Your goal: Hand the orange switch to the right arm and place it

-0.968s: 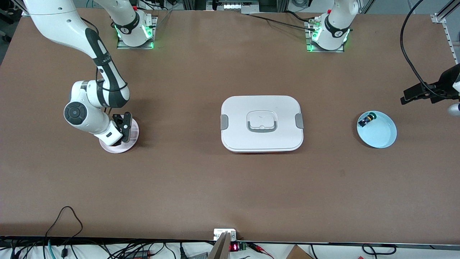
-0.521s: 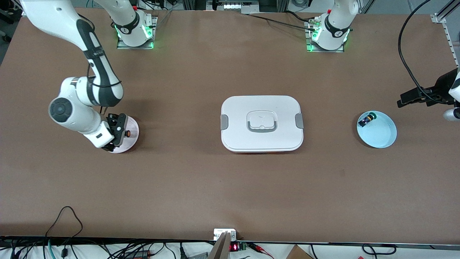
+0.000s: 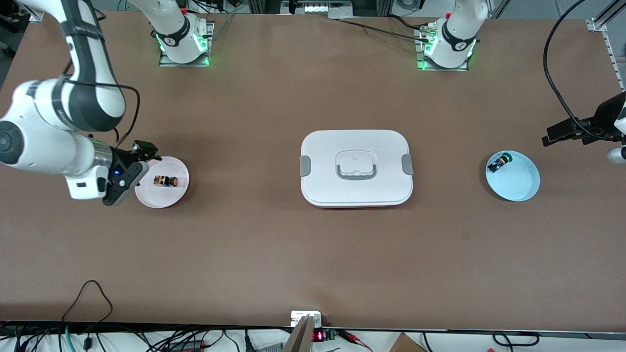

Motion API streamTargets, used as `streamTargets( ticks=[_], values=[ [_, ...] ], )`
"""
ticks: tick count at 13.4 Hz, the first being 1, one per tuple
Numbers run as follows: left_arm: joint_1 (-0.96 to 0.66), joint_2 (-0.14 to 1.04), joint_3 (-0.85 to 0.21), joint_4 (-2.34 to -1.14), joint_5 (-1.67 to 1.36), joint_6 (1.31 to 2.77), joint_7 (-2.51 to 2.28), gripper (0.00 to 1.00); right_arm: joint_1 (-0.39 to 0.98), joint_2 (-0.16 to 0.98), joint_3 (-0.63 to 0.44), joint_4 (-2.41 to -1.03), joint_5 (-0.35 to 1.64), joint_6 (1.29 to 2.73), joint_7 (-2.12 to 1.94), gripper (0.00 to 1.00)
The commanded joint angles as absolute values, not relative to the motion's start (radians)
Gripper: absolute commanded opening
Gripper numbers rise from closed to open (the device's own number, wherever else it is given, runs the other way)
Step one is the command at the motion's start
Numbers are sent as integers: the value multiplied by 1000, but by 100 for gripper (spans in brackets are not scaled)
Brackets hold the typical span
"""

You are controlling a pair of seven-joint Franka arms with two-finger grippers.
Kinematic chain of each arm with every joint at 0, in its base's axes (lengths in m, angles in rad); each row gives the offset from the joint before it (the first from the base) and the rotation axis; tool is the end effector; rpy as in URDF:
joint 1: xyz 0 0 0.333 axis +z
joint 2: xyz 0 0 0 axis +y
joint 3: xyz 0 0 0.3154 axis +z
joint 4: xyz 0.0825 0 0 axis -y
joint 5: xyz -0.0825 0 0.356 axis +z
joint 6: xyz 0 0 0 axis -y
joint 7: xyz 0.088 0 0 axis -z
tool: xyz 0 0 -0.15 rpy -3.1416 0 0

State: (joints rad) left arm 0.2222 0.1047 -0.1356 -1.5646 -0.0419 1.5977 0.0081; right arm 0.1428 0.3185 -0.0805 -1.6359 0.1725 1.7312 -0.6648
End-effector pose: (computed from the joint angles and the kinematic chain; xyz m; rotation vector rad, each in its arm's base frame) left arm 0.5525 0.0450 0.5300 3.0780 0.1253 -0.1047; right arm 0.5885 0.0635 0.3860 -2.7623 -0.9798 0.2498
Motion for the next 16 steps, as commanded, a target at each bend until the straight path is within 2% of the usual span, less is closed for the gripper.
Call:
streamTargets(
  ticks=[1,4,7,10,12,14,16],
  values=[
    [219,115,-137,-1537,-55,1588,-3,100,146,311,-77,-1514,193,1547,-285,100],
    [219,115,-137,-1539,-46,1588,-3,100,155,252,-74,-1480,218,1422,-52,100],
    [219,109,-137,-1537,-45,1586,0,100,117,215,-93,-1480,59,1449,-61,100],
    [219,110,-137,-1540,-44,1586,0,100,100,198,-168,-1474,58,1480,-19,100],
    [219,113,-137,-1540,-43,1586,0,100,95,184,-181,-1454,29,1476,31,100],
    [218,115,-137,-1540,-43,1586,-2,100,110,146,-175,-1514,-82,1497,35,100],
    [218,115,-137,-1540,-43,1588,-2,100,132,63,-172,-1638,-81,1566,38,100]
  ],
)
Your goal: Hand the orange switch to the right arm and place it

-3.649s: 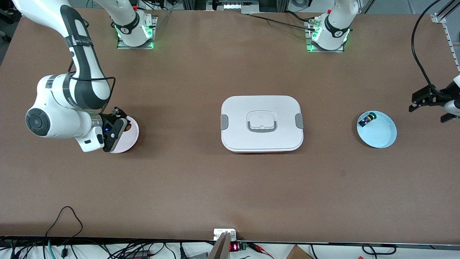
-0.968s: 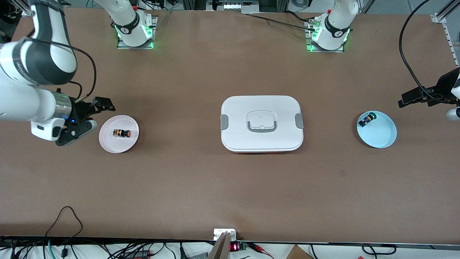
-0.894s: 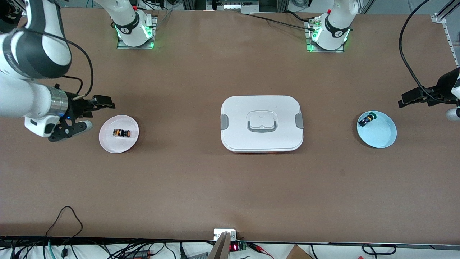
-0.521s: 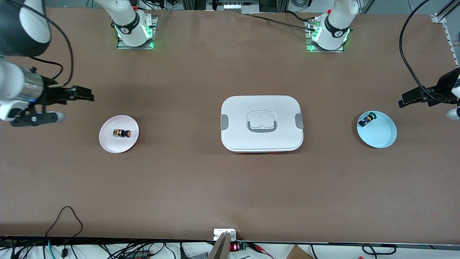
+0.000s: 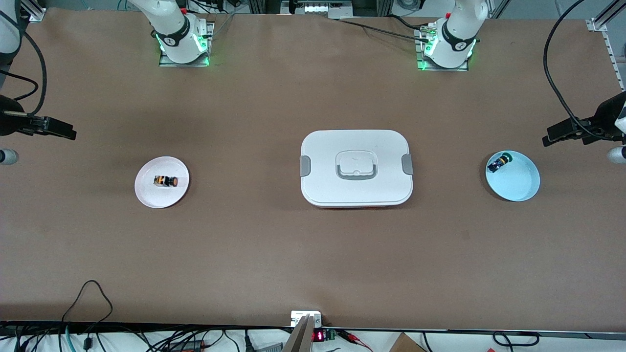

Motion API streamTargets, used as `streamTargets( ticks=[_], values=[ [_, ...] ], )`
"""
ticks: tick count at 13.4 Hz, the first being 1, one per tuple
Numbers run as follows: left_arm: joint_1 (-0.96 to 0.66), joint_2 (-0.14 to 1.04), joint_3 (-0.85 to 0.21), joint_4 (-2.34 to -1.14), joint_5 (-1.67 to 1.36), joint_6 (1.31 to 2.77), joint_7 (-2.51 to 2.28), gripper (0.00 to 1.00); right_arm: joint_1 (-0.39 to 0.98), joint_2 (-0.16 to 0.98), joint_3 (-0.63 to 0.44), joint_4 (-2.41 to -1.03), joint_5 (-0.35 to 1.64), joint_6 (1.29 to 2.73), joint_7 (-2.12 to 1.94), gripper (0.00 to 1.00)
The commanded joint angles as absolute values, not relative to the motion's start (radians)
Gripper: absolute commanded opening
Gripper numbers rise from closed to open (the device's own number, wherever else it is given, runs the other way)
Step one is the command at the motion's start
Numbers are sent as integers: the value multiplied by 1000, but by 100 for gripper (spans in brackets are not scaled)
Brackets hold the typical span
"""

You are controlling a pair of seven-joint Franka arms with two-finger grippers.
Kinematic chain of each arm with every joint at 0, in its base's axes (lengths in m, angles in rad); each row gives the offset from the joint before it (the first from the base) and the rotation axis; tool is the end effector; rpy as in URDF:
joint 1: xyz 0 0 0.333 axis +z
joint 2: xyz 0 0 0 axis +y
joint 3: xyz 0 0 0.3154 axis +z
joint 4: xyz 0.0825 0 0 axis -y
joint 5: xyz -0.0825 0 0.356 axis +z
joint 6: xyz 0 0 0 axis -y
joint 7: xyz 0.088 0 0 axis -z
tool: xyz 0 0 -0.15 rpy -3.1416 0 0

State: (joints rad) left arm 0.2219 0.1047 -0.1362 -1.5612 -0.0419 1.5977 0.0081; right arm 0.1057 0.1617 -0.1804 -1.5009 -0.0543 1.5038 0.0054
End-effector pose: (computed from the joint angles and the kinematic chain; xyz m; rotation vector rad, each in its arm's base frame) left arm 0.5529 0.0445 0.5315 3.0784 0.1238 -0.0995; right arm 0.5553 -0.0433 0.5203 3.0517 -0.1213 -0.2433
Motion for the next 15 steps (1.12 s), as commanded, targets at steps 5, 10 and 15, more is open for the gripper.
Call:
streamTargets(
  ticks=[5,10,15],
  values=[
    [215,118,-137,-1540,-43,1588,-2,100,132,11,-175,-1683,-35,1566,-7,100],
    [212,120,-138,-1542,-43,1601,-2,100,130,6,-175,-1669,-31,1554,-11,100],
    [210,121,-138,-1542,-43,1601,-3,100,132,15,-173,-1655,-28,1551,-11,100]
  ],
)
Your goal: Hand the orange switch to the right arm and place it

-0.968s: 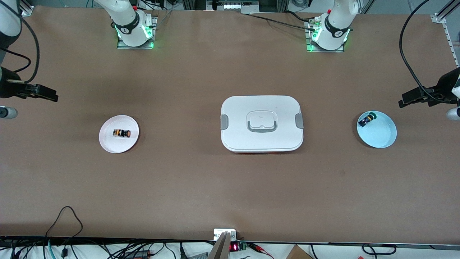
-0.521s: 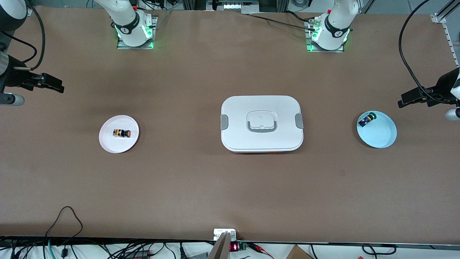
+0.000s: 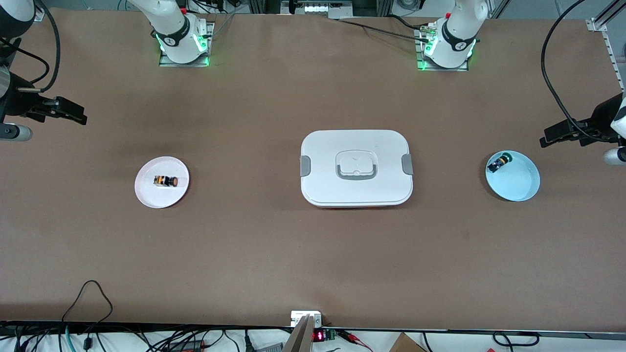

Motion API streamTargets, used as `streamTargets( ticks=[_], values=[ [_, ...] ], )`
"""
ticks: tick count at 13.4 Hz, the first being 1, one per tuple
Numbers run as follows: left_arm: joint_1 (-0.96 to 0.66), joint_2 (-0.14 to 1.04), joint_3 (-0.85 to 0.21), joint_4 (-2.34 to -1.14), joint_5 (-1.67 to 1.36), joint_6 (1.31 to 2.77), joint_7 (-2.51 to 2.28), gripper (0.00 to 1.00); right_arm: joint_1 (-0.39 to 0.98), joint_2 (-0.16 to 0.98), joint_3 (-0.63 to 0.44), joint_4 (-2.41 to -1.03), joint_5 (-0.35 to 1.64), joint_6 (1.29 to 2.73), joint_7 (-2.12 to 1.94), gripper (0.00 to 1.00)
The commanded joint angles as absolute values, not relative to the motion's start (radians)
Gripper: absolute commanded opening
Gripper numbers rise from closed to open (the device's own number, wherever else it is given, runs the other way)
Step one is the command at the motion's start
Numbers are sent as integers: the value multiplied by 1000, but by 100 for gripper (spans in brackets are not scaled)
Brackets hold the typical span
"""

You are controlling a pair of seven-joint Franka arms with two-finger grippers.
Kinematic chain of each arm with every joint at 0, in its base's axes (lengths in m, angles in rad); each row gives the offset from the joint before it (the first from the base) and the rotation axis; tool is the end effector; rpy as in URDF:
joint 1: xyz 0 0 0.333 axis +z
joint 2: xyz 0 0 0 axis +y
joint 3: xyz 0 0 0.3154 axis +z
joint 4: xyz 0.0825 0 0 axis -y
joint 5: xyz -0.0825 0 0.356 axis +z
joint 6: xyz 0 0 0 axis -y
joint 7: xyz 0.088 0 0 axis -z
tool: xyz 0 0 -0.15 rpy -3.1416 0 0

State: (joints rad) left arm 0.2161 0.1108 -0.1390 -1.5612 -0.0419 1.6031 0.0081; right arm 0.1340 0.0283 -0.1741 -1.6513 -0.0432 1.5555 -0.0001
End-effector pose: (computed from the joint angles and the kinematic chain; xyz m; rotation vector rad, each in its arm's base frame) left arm 0.5552 0.0402 0.5285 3.0780 0.1110 -0.1007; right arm 0.5223 -0.0265 0.5299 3.0895 -0.0590 -0.1928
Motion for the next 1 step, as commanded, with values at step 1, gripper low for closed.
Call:
streamTargets(
  ticks=[1],
  values=[
    [210,121,-138,-1542,-43,1601,-3,100,132,15,-173,-1655,-28,1551,-11,100]
  ],
)
